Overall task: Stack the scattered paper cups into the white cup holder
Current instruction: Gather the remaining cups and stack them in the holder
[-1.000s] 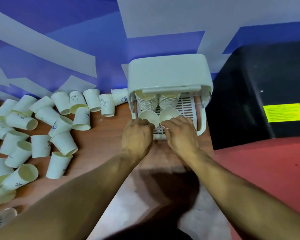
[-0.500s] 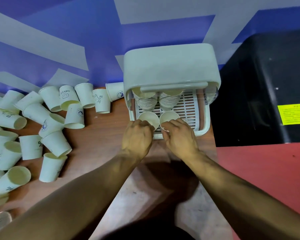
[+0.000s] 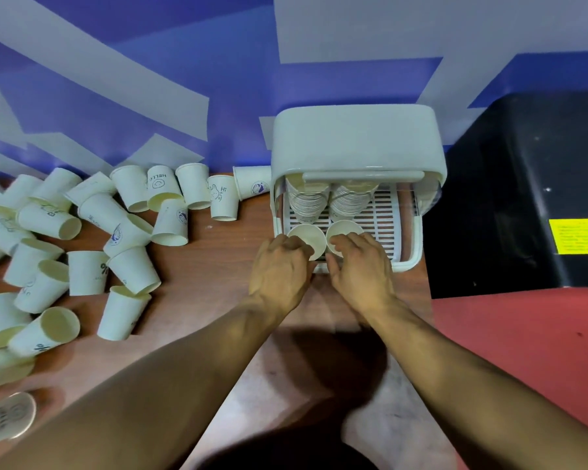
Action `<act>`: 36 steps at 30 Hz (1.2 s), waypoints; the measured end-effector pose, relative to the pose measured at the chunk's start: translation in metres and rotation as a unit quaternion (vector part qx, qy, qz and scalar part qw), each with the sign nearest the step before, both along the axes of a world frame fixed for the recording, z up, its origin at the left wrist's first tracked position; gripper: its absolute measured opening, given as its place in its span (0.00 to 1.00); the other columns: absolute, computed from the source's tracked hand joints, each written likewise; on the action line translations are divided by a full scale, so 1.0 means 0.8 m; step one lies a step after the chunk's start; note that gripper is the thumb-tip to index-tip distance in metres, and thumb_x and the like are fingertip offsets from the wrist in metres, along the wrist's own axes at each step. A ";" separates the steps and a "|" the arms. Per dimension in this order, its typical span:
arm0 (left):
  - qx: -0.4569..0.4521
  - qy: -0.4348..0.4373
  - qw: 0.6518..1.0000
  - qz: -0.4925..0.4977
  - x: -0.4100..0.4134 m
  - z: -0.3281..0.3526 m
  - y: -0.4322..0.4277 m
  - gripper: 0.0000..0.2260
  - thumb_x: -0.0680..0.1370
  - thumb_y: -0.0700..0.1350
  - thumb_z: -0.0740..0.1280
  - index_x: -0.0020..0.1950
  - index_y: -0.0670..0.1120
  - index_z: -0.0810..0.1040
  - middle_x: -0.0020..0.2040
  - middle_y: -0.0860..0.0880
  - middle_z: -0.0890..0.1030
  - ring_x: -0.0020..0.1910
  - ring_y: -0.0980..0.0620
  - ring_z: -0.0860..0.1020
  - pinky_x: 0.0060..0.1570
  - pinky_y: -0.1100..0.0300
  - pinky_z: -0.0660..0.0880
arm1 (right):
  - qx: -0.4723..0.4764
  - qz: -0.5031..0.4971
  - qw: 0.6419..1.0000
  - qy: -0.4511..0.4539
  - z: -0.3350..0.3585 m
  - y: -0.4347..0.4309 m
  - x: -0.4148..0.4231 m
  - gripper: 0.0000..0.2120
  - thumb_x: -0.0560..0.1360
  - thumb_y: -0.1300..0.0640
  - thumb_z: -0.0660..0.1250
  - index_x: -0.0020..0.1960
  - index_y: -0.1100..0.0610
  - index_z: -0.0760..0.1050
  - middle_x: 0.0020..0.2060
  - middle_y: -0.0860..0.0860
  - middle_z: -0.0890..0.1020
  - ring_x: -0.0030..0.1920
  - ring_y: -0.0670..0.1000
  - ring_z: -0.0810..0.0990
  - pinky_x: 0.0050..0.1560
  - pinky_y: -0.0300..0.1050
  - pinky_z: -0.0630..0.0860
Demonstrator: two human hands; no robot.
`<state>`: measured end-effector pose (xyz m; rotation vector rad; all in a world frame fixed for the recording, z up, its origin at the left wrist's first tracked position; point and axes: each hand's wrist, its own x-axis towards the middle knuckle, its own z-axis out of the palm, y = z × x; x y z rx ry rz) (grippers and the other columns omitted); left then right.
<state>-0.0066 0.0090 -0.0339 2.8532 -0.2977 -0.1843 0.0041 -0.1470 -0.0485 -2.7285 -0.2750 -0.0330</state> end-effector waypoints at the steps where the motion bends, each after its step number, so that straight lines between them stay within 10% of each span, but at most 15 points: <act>1: 0.001 -0.001 1.000 0.002 -0.002 0.003 0.001 0.12 0.78 0.50 0.65 0.57 0.49 0.82 0.56 0.48 0.82 0.54 0.45 0.76 0.52 0.52 0.67 | -0.003 0.000 1.000 -0.008 0.002 0.001 -0.001 0.11 0.69 0.57 0.72 0.51 0.58 0.80 0.43 0.53 0.82 0.46 0.57 0.77 0.46 0.49 0.76; 15: 0.039 0.031 0.999 -0.019 -0.017 0.009 -0.001 0.13 0.78 0.47 0.61 0.61 0.52 0.79 0.59 0.49 0.80 0.57 0.45 0.75 0.55 0.52 0.69 | -0.127 0.019 0.991 0.042 -0.002 -0.001 -0.001 0.10 0.60 0.65 0.71 0.41 0.57 0.81 0.33 0.54 0.79 0.36 0.60 0.76 0.38 0.46 0.68; 25: 0.054 0.021 0.998 -0.036 0.012 -0.006 -0.011 0.06 0.70 0.45 0.68 0.46 0.52 0.79 0.44 0.50 0.81 0.46 0.45 0.77 0.40 0.56 0.62 | -0.102 0.005 0.993 0.065 -0.013 -0.003 0.007 0.07 0.72 0.56 0.65 0.43 0.56 0.81 0.38 0.54 0.81 0.41 0.58 0.77 0.44 0.48 0.71; 36: -0.012 -0.027 0.999 0.019 -0.007 -0.004 0.012 0.10 0.75 0.48 0.64 0.55 0.51 0.79 0.51 0.51 0.81 0.49 0.46 0.77 0.47 0.53 0.70 | 0.008 -0.020 0.999 -0.031 0.023 0.034 -0.005 0.12 0.70 0.57 0.71 0.53 0.58 0.80 0.44 0.54 0.82 0.45 0.59 0.78 0.48 0.52 0.76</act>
